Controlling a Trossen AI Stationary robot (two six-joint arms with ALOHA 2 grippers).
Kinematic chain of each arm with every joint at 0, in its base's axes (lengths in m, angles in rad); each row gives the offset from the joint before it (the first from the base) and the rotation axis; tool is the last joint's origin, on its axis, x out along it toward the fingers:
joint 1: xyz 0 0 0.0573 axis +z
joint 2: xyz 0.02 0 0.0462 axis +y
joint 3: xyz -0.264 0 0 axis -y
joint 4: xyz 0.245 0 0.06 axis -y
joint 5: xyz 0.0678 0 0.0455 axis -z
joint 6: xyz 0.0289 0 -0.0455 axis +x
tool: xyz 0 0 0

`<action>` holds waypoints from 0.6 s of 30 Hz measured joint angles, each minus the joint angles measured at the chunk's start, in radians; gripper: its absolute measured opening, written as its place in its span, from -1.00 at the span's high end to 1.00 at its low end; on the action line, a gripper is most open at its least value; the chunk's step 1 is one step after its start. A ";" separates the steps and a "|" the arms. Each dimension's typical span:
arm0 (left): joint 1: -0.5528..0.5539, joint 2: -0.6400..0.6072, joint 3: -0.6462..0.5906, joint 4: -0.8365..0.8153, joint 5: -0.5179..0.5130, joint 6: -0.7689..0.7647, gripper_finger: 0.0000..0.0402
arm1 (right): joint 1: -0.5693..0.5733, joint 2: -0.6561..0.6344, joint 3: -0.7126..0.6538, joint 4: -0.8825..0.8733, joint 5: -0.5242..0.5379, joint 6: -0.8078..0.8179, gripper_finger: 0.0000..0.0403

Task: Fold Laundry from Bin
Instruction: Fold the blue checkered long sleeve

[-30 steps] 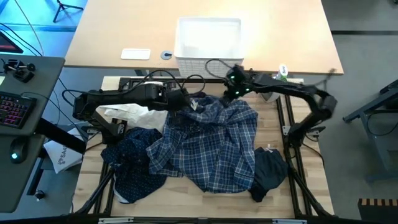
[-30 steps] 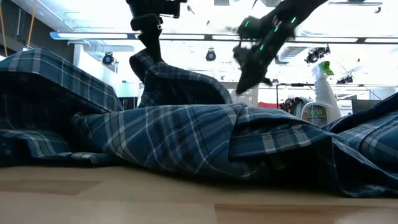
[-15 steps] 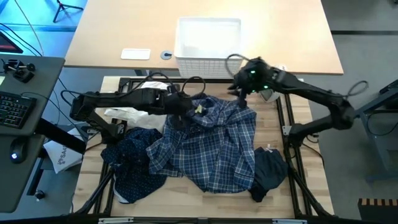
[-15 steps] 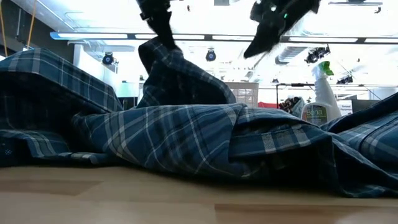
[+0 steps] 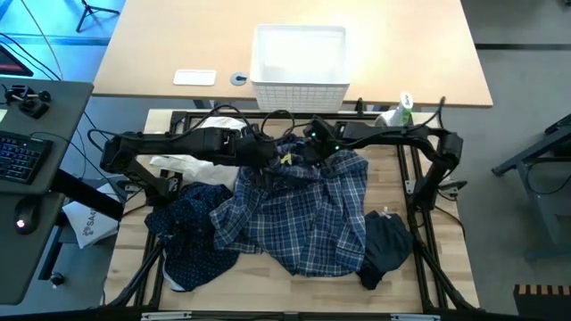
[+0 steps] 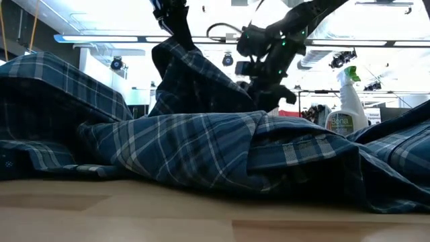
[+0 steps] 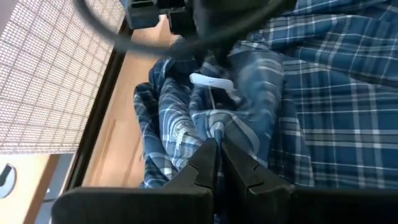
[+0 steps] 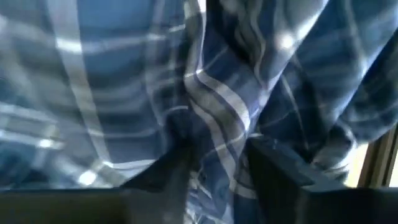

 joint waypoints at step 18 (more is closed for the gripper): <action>-0.028 -0.149 0.014 -0.004 -0.456 0.062 1.00 | -0.056 -0.651 0.000 0.037 0.098 0.572 0.98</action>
